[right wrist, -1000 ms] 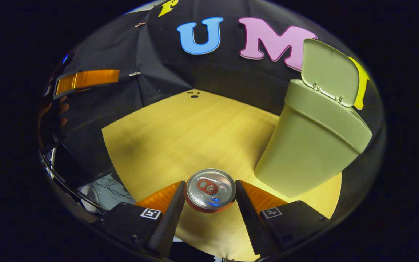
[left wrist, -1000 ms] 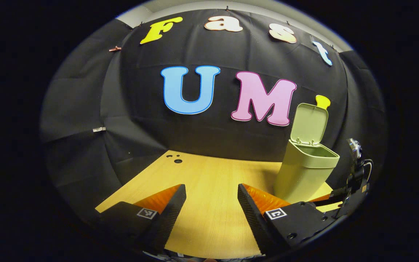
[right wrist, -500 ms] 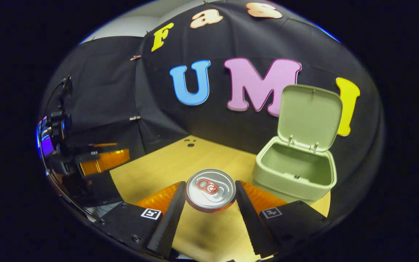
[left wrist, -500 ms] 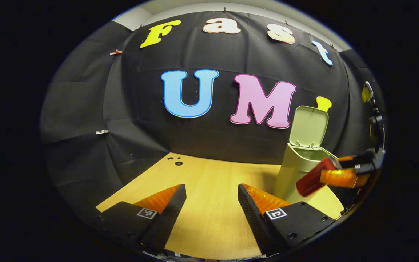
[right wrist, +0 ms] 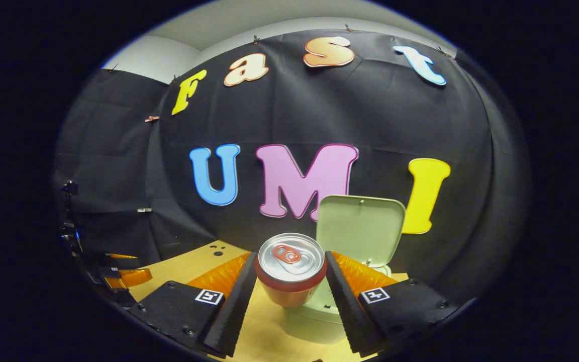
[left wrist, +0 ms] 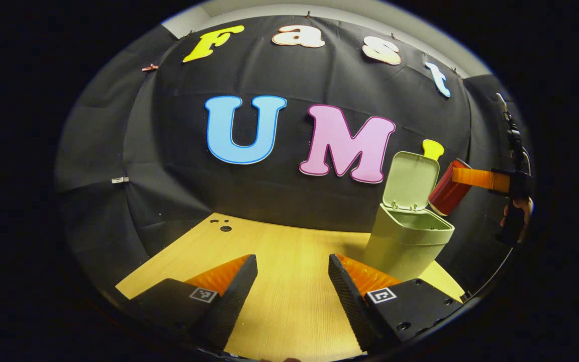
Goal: Press the lid of the desktop garbage bin to open it, pick up the crumpled paper on the desktop and throw it into the bin, then pick up the pop can on the desktop and drop it into the bin, and finally close the garbage bin lid.
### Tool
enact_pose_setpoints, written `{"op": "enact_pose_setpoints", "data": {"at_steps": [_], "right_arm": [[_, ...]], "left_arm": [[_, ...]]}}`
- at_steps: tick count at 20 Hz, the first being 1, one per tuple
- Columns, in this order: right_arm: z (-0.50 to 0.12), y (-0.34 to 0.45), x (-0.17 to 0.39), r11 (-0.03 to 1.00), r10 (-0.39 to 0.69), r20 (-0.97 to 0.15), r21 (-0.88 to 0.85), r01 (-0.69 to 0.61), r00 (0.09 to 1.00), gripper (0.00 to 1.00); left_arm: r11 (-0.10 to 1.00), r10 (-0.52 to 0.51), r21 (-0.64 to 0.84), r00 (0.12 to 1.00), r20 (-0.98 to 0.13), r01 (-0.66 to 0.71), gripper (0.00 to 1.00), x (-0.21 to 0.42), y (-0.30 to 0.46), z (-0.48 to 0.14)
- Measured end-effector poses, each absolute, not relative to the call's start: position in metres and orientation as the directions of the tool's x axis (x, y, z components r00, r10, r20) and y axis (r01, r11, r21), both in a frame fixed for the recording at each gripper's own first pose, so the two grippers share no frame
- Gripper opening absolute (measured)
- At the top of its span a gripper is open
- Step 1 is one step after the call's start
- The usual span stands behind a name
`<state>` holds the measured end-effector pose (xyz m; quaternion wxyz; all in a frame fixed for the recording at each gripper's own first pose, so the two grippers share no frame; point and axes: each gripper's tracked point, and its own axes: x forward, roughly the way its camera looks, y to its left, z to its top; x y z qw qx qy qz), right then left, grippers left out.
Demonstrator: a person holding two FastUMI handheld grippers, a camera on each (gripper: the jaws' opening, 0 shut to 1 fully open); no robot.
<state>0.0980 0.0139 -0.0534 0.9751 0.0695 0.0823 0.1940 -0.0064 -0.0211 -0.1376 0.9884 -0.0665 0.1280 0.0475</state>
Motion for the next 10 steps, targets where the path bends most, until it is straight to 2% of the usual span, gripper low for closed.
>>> {"op": "enact_pose_setpoints", "data": {"at_steps": [5, 10], "right_arm": [[-0.074, -0.039, 0.133, 0.957, 0.274, -0.178, 0.145, -0.25, 0.945, 0.83], [-0.116, -0.066, 0.158, 0.972, 0.214, -0.252, 0.148, -0.181, 0.944, 0.83]], "left_arm": [[0.987, 0.062, -0.126, 0.964, -0.258, -0.097, 0.93, 0.007, -0.013, -0.139], [0.99, 0.035, -0.12, 0.965, -0.261, -0.068, 0.95, 0.021, -0.015, -0.143]]}}
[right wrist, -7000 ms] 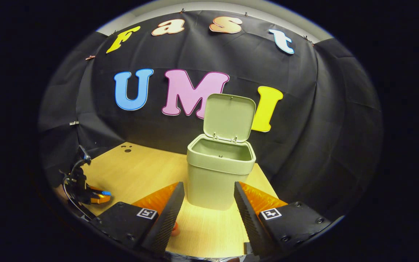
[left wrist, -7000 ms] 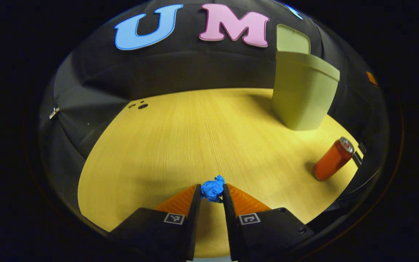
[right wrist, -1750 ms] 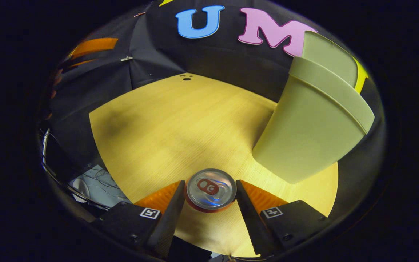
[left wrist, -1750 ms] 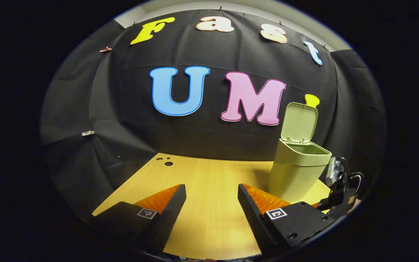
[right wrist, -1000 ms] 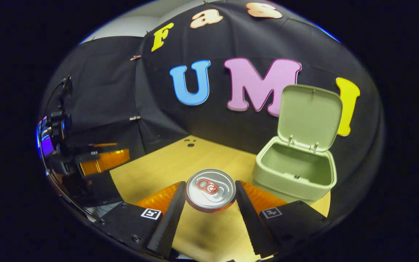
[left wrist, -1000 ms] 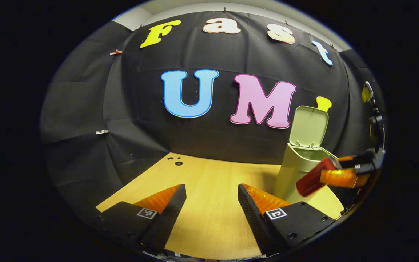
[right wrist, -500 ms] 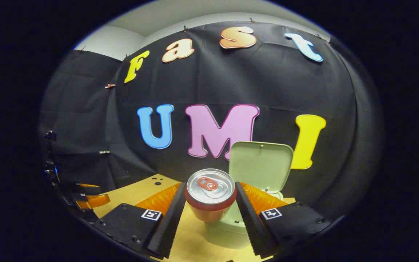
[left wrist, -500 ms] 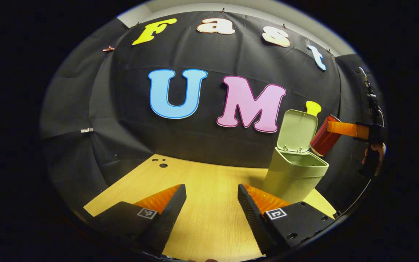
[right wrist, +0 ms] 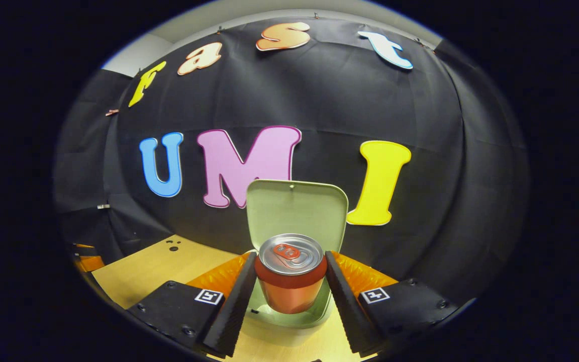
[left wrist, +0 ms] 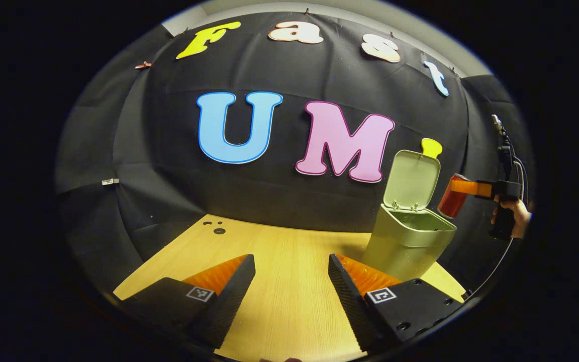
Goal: Press the lid of the desktop garbage bin to open it, pick up the crumpled paper on the desktop and throw it into the bin, then pick up the pop can on the desktop and drop it into the bin, and finally close the garbage bin lid.
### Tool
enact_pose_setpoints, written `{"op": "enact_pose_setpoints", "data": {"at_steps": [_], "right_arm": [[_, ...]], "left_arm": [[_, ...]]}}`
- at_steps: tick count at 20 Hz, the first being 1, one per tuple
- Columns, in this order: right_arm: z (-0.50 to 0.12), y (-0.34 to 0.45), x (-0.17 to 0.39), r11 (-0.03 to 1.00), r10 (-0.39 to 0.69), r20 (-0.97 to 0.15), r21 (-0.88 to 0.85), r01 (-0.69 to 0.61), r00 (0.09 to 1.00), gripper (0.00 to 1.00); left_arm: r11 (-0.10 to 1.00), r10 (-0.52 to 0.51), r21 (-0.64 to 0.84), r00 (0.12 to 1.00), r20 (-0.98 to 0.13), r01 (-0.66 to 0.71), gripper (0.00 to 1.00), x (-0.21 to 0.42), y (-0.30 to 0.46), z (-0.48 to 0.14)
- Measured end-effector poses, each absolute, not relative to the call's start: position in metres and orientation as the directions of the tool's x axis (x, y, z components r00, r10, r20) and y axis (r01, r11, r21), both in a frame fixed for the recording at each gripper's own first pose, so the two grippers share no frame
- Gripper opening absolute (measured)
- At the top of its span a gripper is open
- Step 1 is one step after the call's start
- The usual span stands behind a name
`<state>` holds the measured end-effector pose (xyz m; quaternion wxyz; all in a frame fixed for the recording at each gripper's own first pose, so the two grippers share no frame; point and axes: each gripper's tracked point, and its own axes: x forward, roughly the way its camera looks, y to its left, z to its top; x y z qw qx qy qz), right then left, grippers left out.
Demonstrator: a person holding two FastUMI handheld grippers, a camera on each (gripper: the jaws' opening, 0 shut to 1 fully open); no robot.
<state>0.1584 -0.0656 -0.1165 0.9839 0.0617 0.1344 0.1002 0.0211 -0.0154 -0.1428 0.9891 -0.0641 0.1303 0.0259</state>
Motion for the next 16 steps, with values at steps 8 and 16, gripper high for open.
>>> {"op": "enact_pose_setpoints", "data": {"at_steps": [8, 16], "right_arm": [[-0.184, -0.062, 0.164, 0.983, 0.183, -0.379, 0.103, -0.155, 0.907, 0.84], [-0.219, -0.057, 0.154, 0.984, 0.174, -0.438, 0.117, -0.136, 0.882, 0.84]], "left_arm": [[0.992, 0.008, -0.119, 0.963, -0.27, -0.042, 0.94, 0.033, -0.021, -0.15], [0.992, 0.011, -0.118, 0.958, -0.286, -0.047, 0.95, 0.033, -0.022, -0.157]]}}
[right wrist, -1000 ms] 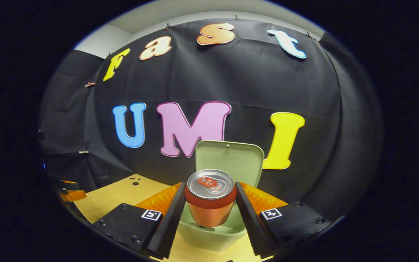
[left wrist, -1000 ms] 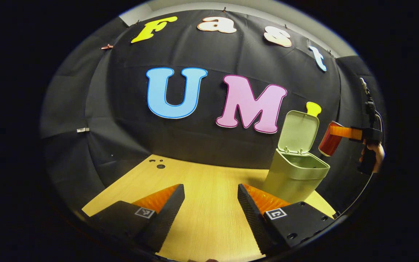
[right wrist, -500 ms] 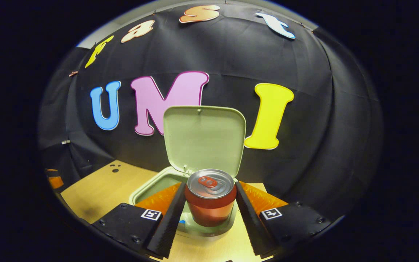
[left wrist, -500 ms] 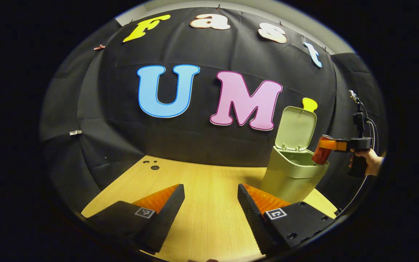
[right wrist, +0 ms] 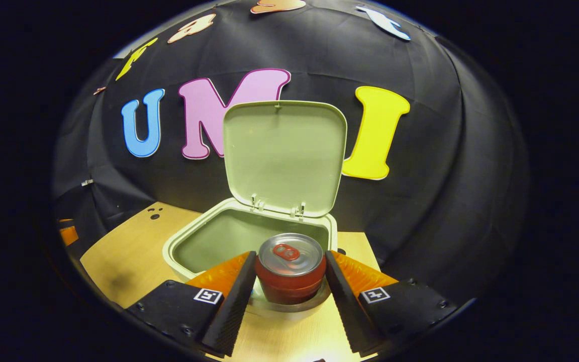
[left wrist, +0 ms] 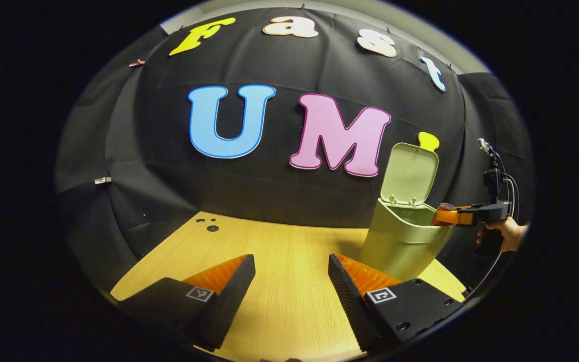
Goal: Press the lid of the desktop garbage bin to open it, pick up the crumpled paper on the desktop and throw it into the bin, then pick up the pop can on the desktop and drop it into the bin, and finally close the garbage bin lid.
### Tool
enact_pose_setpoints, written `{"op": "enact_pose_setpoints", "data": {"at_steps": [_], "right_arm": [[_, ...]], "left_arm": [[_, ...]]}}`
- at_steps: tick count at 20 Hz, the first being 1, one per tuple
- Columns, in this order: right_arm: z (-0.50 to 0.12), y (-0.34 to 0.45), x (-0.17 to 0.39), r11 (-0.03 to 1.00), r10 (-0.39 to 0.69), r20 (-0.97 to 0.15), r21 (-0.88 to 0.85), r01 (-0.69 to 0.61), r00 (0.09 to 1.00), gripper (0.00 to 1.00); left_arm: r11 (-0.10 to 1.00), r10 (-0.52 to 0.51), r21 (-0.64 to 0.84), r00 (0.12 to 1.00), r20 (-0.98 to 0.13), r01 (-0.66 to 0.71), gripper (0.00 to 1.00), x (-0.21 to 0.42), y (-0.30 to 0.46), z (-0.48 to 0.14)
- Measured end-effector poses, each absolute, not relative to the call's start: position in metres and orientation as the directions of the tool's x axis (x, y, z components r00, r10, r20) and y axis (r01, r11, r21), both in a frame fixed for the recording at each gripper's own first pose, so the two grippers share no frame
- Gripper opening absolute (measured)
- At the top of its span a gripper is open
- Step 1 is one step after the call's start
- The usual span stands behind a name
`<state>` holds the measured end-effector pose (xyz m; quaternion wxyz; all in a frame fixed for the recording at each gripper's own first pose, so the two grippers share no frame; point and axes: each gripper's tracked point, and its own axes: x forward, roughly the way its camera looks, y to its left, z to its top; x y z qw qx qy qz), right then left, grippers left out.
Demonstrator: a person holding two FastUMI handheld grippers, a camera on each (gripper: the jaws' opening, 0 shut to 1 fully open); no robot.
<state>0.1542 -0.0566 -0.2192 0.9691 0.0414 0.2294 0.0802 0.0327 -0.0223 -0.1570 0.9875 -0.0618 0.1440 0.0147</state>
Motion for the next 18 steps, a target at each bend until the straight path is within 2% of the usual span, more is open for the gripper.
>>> {"op": "enact_pose_setpoints", "data": {"at_steps": [5, 9, 18], "right_arm": [[-0.218, -0.06, 0.155, 0.984, 0.175, -0.443, 0.118, -0.137, 0.879, 0.81], [-0.202, -0.059, 0.158, 0.983, 0.176, -0.402, 0.125, -0.136, 0.898, 0.81], [-0.096, -0.064, 0.21, 0.98, 0.182, -0.21, 0.119, -0.159, 0.961, 0.81]], "left_arm": [[0.992, 0.016, -0.116, 0.956, -0.293, -0.052, 0.95, 0.031, -0.021, -0.159], [0.991, 0.018, -0.119, 0.956, -0.294, -0.055, 0.95, 0.029, -0.022, -0.159], [0.992, 0.017, -0.117, 0.956, -0.294, -0.054, 0.95, 0.027, -0.026, -0.16]]}}
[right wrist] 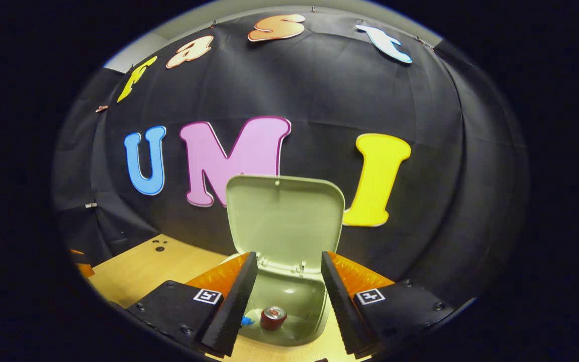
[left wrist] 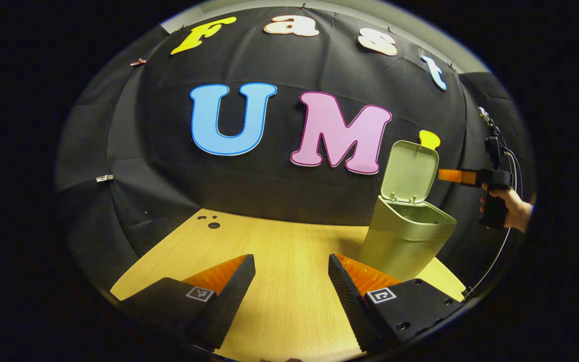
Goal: Press the lid of the desktop garbage bin to open it, pick up the crumpled paper on the desktop and throw it into the bin, then pick up the pop can on the desktop and drop it into the bin, and finally close the garbage bin lid.
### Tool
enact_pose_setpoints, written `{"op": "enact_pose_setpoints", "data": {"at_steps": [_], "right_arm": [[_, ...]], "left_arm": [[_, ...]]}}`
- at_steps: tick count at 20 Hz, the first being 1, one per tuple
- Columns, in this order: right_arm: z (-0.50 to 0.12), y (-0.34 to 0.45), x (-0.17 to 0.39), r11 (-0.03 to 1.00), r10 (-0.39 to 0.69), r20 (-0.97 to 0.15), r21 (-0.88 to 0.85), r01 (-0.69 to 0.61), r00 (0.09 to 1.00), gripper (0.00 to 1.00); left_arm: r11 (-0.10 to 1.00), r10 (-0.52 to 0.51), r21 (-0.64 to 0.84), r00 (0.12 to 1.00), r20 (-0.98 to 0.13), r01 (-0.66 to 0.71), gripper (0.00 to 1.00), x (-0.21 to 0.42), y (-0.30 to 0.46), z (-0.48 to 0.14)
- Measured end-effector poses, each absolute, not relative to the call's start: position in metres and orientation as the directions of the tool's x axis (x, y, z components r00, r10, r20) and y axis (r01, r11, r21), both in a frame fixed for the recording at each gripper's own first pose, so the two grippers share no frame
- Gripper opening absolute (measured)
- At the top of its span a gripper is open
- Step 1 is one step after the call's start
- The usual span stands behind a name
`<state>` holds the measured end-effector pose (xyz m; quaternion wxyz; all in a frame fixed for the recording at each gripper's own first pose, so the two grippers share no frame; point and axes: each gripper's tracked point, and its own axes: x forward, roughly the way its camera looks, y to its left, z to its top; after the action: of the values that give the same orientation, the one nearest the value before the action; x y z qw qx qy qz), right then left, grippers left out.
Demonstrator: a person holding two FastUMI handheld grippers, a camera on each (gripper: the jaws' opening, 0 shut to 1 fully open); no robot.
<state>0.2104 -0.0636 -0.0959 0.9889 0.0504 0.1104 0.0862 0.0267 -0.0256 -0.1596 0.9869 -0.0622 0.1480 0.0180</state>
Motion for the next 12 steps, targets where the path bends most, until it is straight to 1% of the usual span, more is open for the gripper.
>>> {"op": "enact_pose_setpoints", "data": {"at_steps": [8, 12], "right_arm": [[-0.017, -0.063, 0.269, 0.984, 0.149, -0.044, 0.105, -0.144, 0.988, 0.81], [0.002, -0.061, 0.295, 0.986, 0.131, 0.0, 0.108, -0.13, 0.991, 0.81]], "left_arm": [[0.992, 0.015, -0.119, 0.957, -0.291, -0.051, 0.94, 0.026, -0.025, -0.158], [0.991, 0.015, -0.124, 0.954, -0.299, -0.054, 0.94, 0.03, -0.028, -0.16]]}}
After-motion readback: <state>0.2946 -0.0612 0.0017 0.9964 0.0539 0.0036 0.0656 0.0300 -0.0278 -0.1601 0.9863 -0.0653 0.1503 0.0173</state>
